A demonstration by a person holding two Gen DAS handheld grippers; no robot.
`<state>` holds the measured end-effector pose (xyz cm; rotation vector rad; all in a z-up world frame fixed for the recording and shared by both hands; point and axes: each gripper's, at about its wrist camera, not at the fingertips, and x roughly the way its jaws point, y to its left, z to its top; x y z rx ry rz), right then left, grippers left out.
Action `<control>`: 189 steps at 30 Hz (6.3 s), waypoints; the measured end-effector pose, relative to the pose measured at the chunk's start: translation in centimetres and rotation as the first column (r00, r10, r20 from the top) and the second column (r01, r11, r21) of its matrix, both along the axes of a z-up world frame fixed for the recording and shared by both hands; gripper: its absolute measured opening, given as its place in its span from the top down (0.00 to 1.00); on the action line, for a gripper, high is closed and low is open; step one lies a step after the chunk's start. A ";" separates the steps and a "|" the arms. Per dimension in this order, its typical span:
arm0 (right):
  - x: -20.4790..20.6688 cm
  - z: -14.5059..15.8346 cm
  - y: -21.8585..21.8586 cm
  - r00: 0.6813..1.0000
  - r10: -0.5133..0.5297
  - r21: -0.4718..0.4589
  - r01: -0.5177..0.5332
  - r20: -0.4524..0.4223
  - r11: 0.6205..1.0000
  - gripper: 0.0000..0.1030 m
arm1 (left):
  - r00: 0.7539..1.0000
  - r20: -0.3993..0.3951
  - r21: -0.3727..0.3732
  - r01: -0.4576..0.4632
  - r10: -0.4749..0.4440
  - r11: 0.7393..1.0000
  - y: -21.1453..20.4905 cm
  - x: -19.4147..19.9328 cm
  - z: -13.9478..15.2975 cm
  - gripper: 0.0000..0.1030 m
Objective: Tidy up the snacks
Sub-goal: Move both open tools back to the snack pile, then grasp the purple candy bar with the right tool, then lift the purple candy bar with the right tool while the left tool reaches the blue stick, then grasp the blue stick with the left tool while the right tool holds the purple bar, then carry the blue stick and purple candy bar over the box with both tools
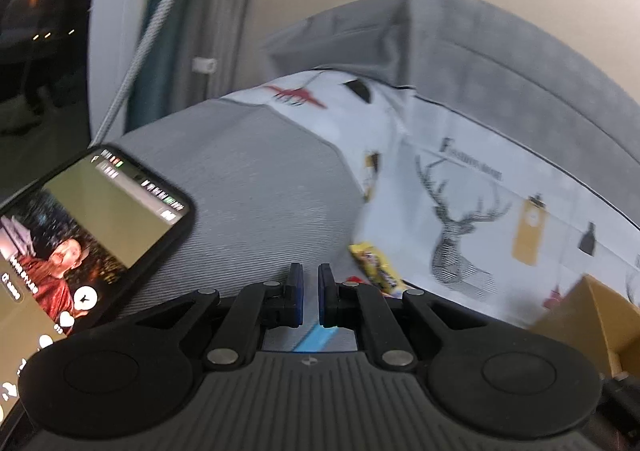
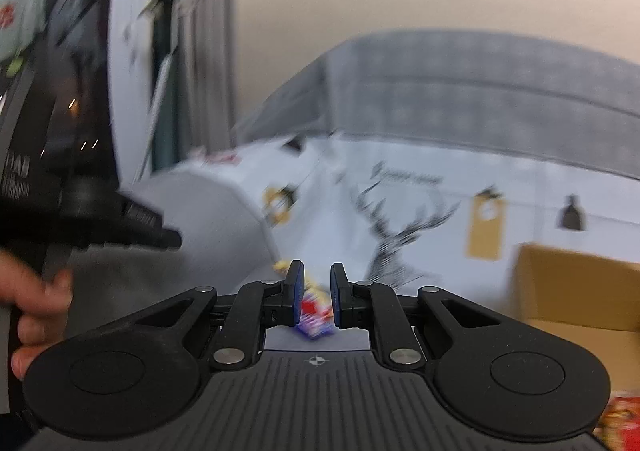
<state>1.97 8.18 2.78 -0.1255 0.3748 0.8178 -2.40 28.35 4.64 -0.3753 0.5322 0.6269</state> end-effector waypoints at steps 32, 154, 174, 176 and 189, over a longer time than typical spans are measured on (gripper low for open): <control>5.8 -10.2 13.1 0.976 0.126 -0.432 -0.037 0.179 0.901 0.83 | 0.993 -0.065 0.091 0.103 -0.097 0.991 -1.4 3.5 -0.9 0.93; 2.7 -7.7 -0.2 0.874 -0.110 -0.310 -0.049 -0.473 0.949 0.61 | 0.827 -0.422 -0.259 0.283 -0.372 0.923 -3.3 8.4 -10.3 0.75; 2.8 -7.1 -0.5 0.892 -0.115 -0.278 -0.012 -0.436 0.960 0.84 | 0.823 -0.444 -0.219 0.284 -0.355 0.933 -3.5 8.6 -10.3 0.77; 2.9 -6.8 -0.6 0.894 -0.124 -0.262 0.008 -0.431 0.965 0.84 | 0.823 -0.446 -0.213 0.284 -0.352 0.935 -3.6 8.6 -10.2 0.81; 2.6 -2.9 -1.5 0.928 -0.125 -0.161 0.071 -0.352 0.984 0.84 | 0.856 -0.388 -0.173 0.296 -0.341 0.939 -4.4 8.4 -6.6 0.83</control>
